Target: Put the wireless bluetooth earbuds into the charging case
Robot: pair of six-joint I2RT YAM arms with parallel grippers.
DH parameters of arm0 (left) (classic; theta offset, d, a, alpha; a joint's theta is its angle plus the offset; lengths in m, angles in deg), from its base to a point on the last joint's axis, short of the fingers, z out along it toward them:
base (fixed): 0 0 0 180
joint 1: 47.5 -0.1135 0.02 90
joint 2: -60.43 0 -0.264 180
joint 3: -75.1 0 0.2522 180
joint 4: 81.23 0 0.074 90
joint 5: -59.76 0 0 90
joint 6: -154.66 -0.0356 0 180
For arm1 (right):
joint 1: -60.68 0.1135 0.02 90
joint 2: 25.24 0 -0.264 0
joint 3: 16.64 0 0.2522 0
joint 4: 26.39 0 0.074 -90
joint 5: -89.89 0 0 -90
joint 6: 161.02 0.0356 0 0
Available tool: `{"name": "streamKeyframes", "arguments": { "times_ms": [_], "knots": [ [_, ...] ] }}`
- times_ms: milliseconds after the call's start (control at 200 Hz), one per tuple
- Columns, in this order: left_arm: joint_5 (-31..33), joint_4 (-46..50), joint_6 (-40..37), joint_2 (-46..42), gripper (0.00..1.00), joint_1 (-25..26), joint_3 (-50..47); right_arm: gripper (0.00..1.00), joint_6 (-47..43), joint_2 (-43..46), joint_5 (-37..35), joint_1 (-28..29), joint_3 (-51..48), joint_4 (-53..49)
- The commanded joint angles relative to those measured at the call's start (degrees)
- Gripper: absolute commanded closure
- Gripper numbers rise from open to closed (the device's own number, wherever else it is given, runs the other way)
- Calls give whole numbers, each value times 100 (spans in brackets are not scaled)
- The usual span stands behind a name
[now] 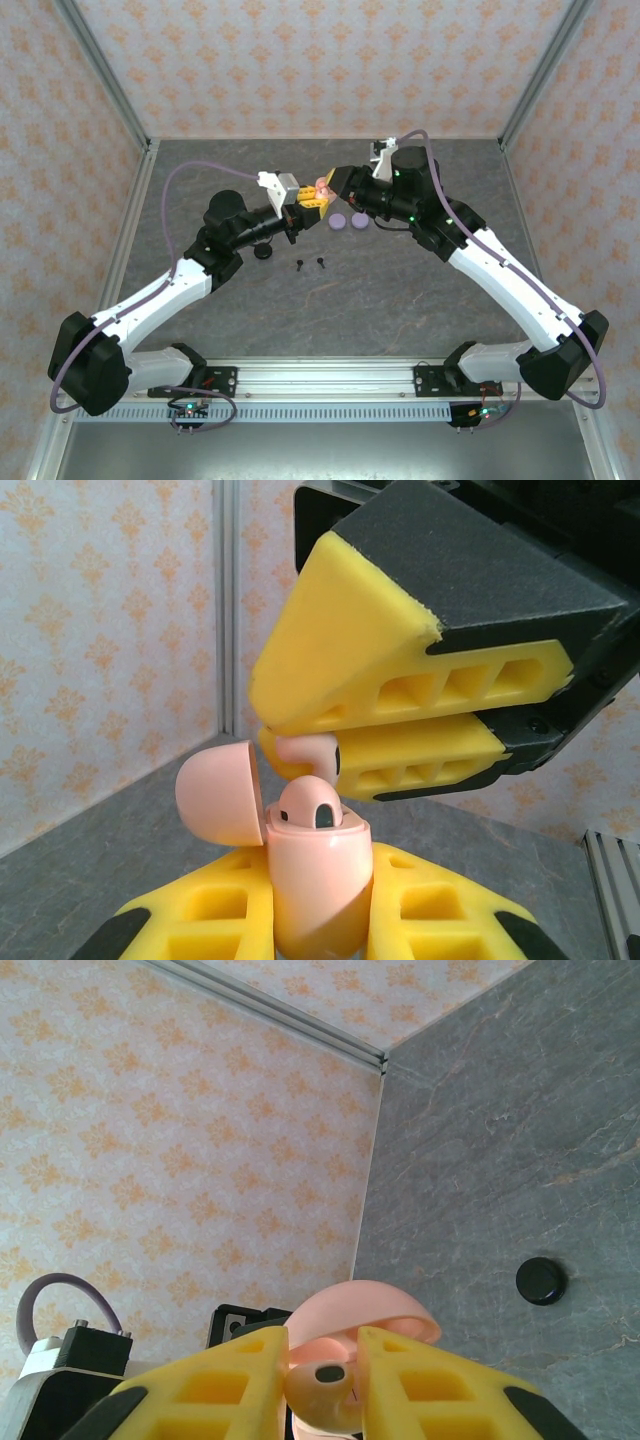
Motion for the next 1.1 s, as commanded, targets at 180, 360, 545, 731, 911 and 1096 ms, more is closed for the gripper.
{"name": "streamKeyframes", "arguments": {
  "times_ms": [180, 360, 545, 731, 911, 1096],
  "knots": [
    [134, -502, 25, -64, 100, 53, 242, 79, 16, 182, -104, 21, -65, -196],
    [126, -628, 35, -82, 100, 51, 195, 79, 407, 354, -139, -34, -229, 192],
    [90, -709, 0, -74, 100, 91, 219, 79, 1019, 448, -42, -76, -482, 908],
    [72, -734, -55, -75, 100, 120, 225, 80, 1165, 440, 17, -76, -481, 1066],
    [70, -756, -90, -90, 100, 126, 194, 80, 1413, 462, 30, -79, -558, 1327],
    [99, -824, -96, -72, 100, 125, 193, 80, 1704, 466, 123, -104, -658, 1449]
  ]
}}
